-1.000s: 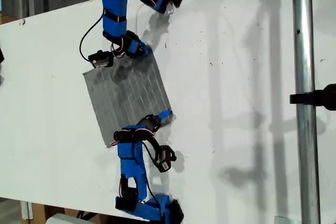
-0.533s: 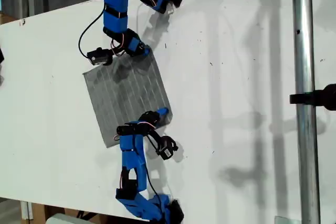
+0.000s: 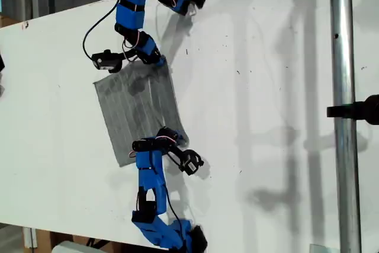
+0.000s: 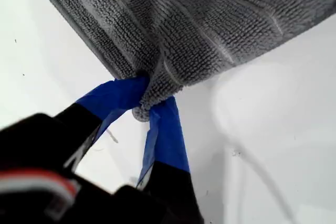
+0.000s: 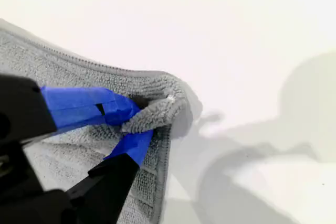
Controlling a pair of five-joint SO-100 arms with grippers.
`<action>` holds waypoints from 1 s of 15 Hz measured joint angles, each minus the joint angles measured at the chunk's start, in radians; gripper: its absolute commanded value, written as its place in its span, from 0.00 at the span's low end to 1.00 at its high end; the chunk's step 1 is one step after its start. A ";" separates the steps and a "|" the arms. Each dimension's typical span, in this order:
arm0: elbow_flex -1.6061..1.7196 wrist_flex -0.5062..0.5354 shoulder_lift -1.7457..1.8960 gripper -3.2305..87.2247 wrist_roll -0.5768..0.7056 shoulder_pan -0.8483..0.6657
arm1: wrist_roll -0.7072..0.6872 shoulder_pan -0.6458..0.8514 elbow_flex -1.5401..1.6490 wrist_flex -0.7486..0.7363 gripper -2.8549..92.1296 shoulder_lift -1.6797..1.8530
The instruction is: Grasp corners of a towel and fold twice.
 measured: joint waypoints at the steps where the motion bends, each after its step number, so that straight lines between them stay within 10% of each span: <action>1: 0.000 0.002 -0.002 0.00 0.002 0.017 | 0.000 0.006 0.009 0.020 0.03 0.035; 8: 0.003 0.020 0.141 0.00 0.049 0.075 | 0.029 -0.106 0.003 0.089 0.03 0.095; 15: 0.003 0.014 0.213 0.01 0.396 0.278 | -0.031 -0.678 -0.423 0.279 0.03 -0.229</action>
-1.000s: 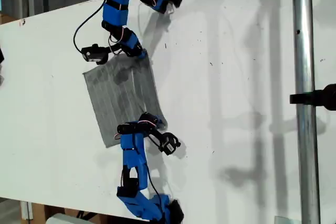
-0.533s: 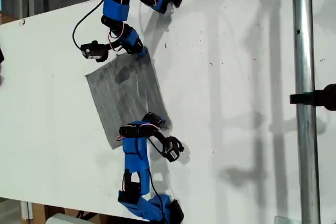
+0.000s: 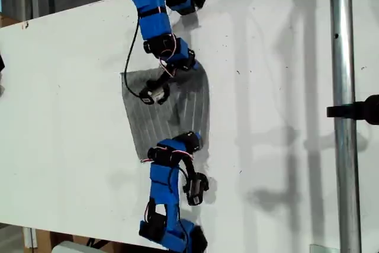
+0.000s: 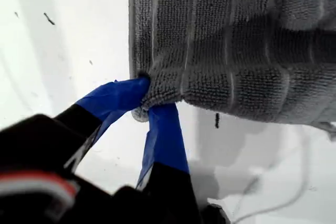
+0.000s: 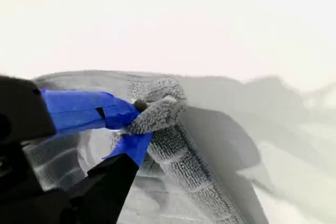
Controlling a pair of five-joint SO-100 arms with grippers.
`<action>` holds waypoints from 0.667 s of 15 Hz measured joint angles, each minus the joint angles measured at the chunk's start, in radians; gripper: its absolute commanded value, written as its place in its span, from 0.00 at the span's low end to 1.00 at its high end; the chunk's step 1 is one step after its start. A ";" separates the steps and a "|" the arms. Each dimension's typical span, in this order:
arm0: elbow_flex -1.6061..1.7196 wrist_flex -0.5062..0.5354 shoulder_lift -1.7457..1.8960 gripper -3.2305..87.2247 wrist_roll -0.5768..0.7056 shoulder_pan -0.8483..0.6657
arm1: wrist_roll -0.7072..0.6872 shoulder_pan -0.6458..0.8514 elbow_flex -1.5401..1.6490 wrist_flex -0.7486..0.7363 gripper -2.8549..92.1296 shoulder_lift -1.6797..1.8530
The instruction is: Grasp corners of a towel and fold twice.
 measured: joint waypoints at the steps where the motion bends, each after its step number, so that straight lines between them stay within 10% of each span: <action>1: 0.000 0.008 0.005 0.01 0.011 0.035 | -0.002 -0.037 -0.069 0.038 0.03 -0.032; 10: 0.008 0.037 0.075 0.00 -0.222 -0.446 | -0.083 0.675 0.017 -0.210 0.03 0.181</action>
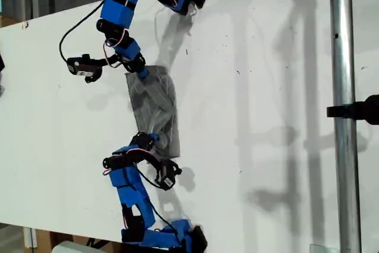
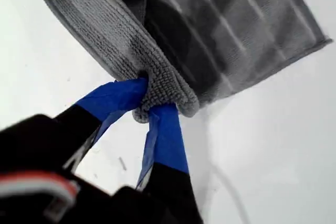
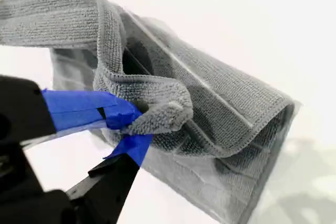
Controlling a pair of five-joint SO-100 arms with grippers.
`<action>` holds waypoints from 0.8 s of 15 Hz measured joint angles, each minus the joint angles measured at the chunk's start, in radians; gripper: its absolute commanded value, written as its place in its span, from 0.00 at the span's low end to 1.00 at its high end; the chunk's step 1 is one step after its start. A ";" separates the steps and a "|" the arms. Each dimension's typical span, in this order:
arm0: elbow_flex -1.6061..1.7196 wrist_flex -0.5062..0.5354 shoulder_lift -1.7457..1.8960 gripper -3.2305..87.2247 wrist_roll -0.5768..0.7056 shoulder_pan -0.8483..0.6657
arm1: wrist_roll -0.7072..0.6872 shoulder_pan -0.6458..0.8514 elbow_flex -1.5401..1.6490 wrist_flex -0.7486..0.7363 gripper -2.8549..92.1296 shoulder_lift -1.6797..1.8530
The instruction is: Grasp corners of a towel and fold twice.
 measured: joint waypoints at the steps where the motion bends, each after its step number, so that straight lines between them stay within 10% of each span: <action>1: 0.006 0.006 0.000 0.00 -0.018 -0.051 | -0.009 0.061 0.012 -0.061 0.03 -0.021; 7: 0.015 -0.066 0.012 0.00 -0.118 -0.232 | -0.041 0.258 0.037 -0.535 0.03 -0.098; 12: 0.098 -0.051 0.080 0.01 -0.078 -0.245 | -0.052 0.235 0.037 -0.477 0.03 -0.098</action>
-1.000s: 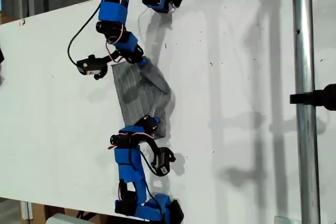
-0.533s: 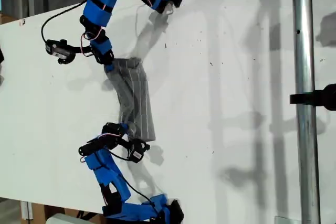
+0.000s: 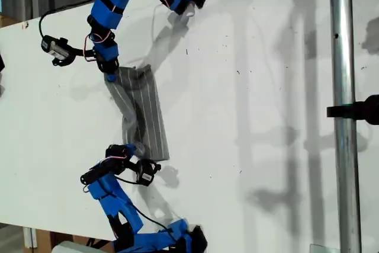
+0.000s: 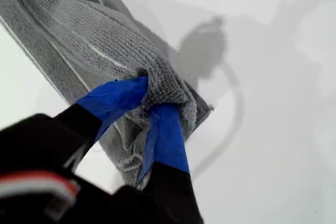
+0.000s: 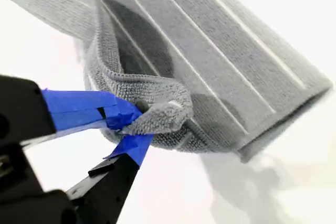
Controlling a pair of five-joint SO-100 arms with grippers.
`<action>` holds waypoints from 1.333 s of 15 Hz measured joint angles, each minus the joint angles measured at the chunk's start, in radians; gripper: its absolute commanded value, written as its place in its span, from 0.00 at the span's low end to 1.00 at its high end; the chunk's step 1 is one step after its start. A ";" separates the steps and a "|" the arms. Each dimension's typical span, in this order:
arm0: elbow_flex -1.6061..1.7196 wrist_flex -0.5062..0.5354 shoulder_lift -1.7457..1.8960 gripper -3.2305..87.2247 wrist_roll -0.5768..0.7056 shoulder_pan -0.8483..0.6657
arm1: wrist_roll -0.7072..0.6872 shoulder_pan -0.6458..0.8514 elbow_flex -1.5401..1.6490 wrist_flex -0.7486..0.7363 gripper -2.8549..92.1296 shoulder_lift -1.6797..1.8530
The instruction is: Grasp corners of a towel and fold twice.
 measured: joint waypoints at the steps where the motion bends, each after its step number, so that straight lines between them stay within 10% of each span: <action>1: 0.012 0.023 0.000 0.01 0.002 0.008 | 0.000 -0.023 0.000 0.032 0.03 0.000; 10: 0.014 0.140 -0.092 0.01 -0.025 0.169 | 0.114 -0.133 0.008 0.319 0.03 -0.140; 13: 0.015 0.153 -0.092 0.29 -0.046 0.193 | 0.140 -0.135 0.006 0.376 0.37 -0.155; 20: 0.319 0.158 0.265 0.38 -0.129 0.095 | 0.156 0.097 -0.064 0.603 0.33 0.032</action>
